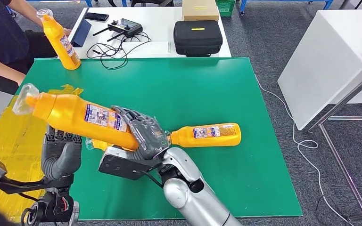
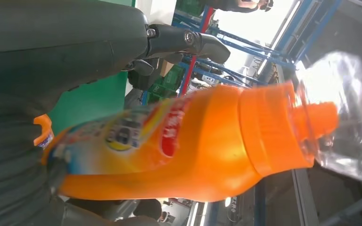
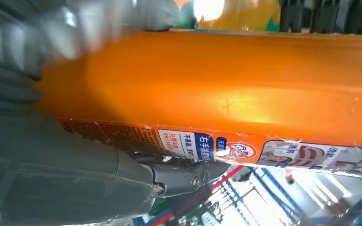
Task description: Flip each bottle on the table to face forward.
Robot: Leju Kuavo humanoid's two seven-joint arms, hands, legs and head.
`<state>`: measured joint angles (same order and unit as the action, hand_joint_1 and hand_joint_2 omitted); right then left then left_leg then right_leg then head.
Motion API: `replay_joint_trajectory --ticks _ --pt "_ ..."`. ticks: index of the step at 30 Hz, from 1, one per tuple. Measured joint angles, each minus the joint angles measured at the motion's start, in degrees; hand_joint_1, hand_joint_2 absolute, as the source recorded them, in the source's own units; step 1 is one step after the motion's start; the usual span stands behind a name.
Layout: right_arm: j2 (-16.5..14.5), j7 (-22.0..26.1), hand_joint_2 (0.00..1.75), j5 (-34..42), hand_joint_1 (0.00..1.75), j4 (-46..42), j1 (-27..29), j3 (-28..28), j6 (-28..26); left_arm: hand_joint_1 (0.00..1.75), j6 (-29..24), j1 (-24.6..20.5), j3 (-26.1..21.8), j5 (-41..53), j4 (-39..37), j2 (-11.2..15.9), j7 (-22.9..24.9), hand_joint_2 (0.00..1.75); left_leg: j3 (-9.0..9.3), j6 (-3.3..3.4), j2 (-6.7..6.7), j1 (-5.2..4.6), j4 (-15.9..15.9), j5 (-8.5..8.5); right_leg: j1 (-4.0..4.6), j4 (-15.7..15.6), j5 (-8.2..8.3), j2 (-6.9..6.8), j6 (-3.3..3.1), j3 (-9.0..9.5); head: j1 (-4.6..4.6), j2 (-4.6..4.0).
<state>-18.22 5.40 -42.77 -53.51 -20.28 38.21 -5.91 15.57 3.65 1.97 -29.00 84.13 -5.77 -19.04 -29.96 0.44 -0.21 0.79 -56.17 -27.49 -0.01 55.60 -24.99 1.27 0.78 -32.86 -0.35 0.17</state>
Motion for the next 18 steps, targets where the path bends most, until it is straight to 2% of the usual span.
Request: replay_joint_trajectory --ticks 13,18 --pt "-1.13 0.15 1.75 0.22 1.75 4.34 -1.3 2.43 0.05 0.0 -0.02 -0.01 -0.32 -0.29 0.0 0.59 0.14 1.75 0.0 0.0 0.0 -0.01 0.0 0.01 -0.01 0.0 0.0 -0.01 0.0 0.0 0.01 0.0" --pt "-1.79 -1.49 1.75 4.15 1.75 7.53 -3.42 4.09 1.01 0.0 0.74 0.05 0.38 -1.67 0.01 0.6 2.01 1.75 0.0 -0.01 0.01 0.0 0.0 0.01 0.0 0.0 0.0 0.0 0.0 -0.01 0.01 0.0"
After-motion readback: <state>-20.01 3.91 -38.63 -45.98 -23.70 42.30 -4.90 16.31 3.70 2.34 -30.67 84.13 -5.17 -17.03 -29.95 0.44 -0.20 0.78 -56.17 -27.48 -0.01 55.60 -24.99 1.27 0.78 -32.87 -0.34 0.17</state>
